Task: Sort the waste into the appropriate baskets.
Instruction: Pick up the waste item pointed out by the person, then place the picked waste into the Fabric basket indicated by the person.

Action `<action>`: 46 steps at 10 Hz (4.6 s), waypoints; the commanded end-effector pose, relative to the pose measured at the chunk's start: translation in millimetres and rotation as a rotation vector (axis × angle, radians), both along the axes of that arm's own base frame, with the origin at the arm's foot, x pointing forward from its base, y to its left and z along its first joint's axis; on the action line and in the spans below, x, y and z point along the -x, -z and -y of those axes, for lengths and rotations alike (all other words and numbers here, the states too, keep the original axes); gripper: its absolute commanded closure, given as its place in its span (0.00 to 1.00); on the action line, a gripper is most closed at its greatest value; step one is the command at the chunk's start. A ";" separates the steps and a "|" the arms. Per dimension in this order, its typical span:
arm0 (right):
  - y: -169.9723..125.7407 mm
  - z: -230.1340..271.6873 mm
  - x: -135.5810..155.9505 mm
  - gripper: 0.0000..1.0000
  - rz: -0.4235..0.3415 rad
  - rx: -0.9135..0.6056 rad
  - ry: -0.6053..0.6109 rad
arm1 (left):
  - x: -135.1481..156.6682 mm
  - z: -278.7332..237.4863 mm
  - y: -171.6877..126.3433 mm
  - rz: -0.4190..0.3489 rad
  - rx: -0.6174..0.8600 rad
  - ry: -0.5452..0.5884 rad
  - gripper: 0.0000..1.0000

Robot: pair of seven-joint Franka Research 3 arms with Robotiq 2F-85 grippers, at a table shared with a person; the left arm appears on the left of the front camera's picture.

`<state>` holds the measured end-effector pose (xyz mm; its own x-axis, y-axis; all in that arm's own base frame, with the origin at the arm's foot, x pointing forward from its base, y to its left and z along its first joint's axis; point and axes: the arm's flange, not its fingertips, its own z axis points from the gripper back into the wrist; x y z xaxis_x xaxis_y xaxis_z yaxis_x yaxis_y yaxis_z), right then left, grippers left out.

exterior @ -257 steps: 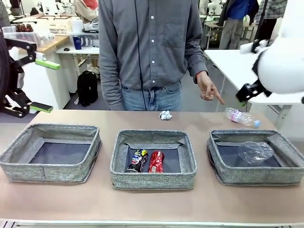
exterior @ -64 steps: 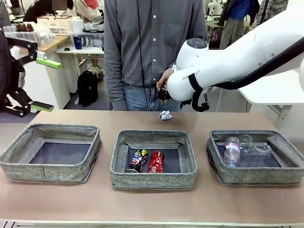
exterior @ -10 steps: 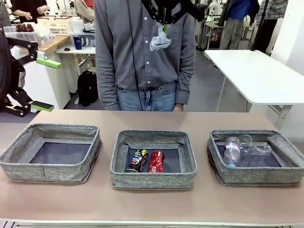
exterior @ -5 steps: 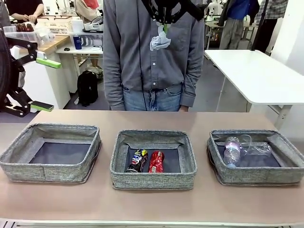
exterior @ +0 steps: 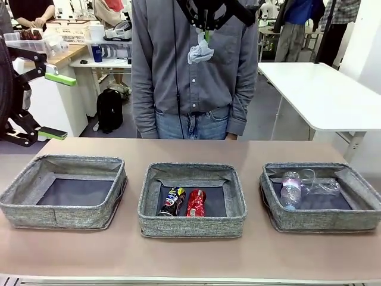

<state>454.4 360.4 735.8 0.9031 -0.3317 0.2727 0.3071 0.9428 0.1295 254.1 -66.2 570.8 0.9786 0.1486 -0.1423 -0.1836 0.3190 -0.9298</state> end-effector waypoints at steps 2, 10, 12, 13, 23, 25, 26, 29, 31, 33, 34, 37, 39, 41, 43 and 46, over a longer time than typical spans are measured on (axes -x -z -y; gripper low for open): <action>-0.5 0.1 4.2 0.98 0.007 -0.004 -0.004 | 1.9 2.1 3.1 0.020 0.014 0.008 0.00; -0.5 0.1 4.2 0.98 0.007 -0.004 -0.004 | 1.9 2.1 3.1 0.020 0.014 0.008 0.00; -0.5 0.1 4.2 0.98 0.007 -0.004 -0.004 | 1.9 2.1 3.1 0.020 0.014 0.008 0.00; -0.5 0.1 4.2 0.98 0.007 -0.004 -0.004 | 1.9 2.1 3.1 0.020 0.014 0.008 0.00; 39.9 -21.6 0.0 0.98 0.036 -0.042 -0.195 | 4.7 -29.9 3.9 0.007 -0.088 -0.008 0.00; 65.9 -70.3 -9.9 0.98 0.021 -0.107 -0.344 | -7.3 -82.7 12.9 0.010 -0.184 -0.198 0.00; 77.9 -99.3 -8.9 0.98 -0.001 -0.145 -0.434 | -12.0 -113.1 15.3 0.017 -0.193 -0.323 0.00; 127.5 -197.7 14.6 0.98 -0.056 -0.239 -0.768 | -21.5 -198.9 29.5 0.013 -0.162 -0.631 0.00; 161.4 -243.1 20.1 0.98 0.000 -0.196 -0.923 | -23.5 -236.5 41.3 -0.007 -0.148 -0.712 0.00; 185.5 -259.4 13.4 0.98 0.036 -0.143 -1.009 | -17.7 -233.5 40.5 -0.019 -0.159 -0.719 0.00; 198.7 -263.5 4.2 0.98 0.074 -0.101 -1.027 | -17.7 -233.5 40.5 -0.019 -0.159 -0.719 0.00; 219.1 -273.7 -6.6 0.98 -0.003 -0.207 -1.253 | -17.7 -233.5 40.5 -0.019 -0.159 -0.719 0.00; 220.1 -274.5 -7.5 0.98 -0.008 -0.211 -1.252 | -17.7 -233.5 40.5 -0.019 -0.159 -0.719 0.00; 219.6 -272.3 -8.2 0.98 0.006 -0.200 -1.238 | -17.7 -233.5 40.5 -0.019 -0.159 -0.719 0.00; 218.4 -269.3 -9.6 0.98 0.009 -0.225 -1.229 | -17.7 -233.5 40.5 -0.019 -0.159 -0.719 0.00; 218.7 -268.3 -8.2 0.00 0.020 -0.221 -1.230 | -17.7 -233.5 40.5 -0.019 -0.159 -0.719 0.00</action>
